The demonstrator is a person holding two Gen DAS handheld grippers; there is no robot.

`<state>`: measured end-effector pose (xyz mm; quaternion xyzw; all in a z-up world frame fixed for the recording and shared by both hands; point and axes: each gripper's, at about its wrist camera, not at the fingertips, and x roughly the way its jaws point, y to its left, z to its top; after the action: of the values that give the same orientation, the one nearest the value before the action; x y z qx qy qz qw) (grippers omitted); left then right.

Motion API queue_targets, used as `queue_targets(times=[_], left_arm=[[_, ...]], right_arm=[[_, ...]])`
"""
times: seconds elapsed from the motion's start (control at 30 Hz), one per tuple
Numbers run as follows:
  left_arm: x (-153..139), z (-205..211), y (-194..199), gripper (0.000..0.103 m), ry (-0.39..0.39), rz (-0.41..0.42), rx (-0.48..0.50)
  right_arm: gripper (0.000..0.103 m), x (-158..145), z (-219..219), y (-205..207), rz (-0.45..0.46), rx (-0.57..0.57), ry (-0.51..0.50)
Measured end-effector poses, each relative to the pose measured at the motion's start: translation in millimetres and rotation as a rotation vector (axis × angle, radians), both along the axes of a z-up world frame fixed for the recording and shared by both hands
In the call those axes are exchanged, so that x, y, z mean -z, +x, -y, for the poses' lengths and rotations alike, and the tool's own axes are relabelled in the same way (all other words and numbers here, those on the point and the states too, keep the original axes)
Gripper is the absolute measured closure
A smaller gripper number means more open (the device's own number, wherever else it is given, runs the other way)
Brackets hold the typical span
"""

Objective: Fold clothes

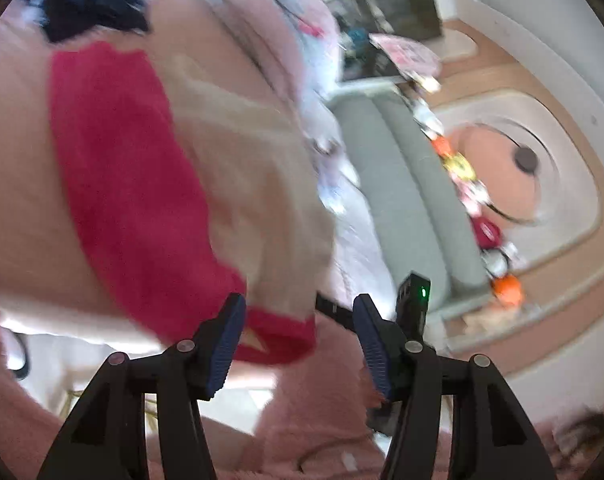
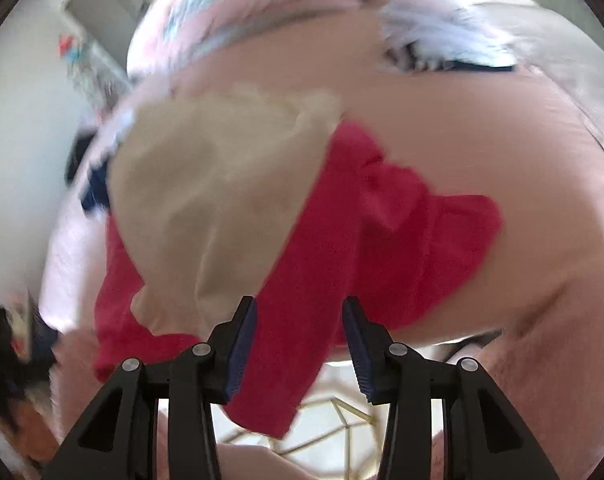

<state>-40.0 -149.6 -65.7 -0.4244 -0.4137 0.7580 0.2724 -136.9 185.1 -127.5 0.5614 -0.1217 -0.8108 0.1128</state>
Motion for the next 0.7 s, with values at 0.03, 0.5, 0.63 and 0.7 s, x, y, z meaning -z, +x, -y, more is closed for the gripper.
queue_targets(times=[0.03,0.5,0.63,0.7], left_arm=[[3.9,0.4,-2.1,0.050,-0.022,0.019,-0.032],[50.4,-80.7,-23.0,0.082,-0.572,0.188,0.051],[61.0,-76.4,-23.9,0.088,-0.639,0.272,0.027],[67.7,-68.8,-21.3,0.088,-0.659,0.327,0.007]], right_arm=[[0.060,11.7,11.5,-5.4,0.049,-0.051,-0.032],[0.059,21.3,-16.8,28.9,0.069,0.218,-0.150],[0.059,25.7,-16.6,32.3,0.071,0.226,-0.132],[0.059,29.7,-6.9,33.6,0.092,0.214,-0.152]])
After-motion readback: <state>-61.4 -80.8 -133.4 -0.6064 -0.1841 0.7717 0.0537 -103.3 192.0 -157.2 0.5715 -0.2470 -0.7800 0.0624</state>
